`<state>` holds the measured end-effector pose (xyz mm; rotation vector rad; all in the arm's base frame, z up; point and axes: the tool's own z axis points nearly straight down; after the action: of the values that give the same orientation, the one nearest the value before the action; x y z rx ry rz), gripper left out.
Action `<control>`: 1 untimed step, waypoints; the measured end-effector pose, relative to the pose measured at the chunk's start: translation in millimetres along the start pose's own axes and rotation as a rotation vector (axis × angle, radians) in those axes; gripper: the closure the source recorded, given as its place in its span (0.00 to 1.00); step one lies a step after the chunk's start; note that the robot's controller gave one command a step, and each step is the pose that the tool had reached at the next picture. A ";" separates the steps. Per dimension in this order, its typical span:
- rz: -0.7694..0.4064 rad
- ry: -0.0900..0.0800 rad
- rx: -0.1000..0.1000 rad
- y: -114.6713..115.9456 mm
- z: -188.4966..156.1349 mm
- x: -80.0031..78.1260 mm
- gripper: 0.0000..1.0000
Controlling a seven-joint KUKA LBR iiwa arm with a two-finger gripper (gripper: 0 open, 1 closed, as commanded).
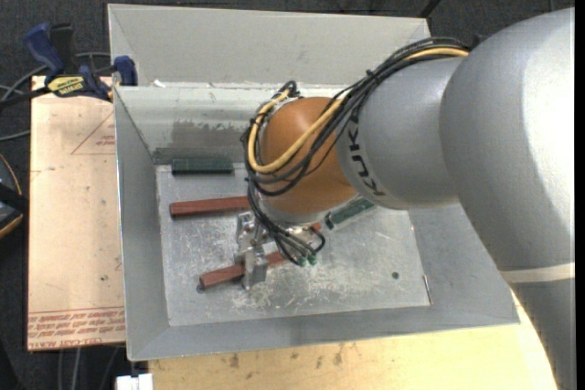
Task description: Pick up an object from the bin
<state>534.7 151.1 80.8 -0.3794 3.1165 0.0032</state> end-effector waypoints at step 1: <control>0.000 0.000 0.000 0.0 0.0 0.0 1.00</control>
Offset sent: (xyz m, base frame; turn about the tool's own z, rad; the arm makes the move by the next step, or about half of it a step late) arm -0.0050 -0.0074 0.0980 0.0213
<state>534.7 151.1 80.8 -0.3791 3.1166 0.0034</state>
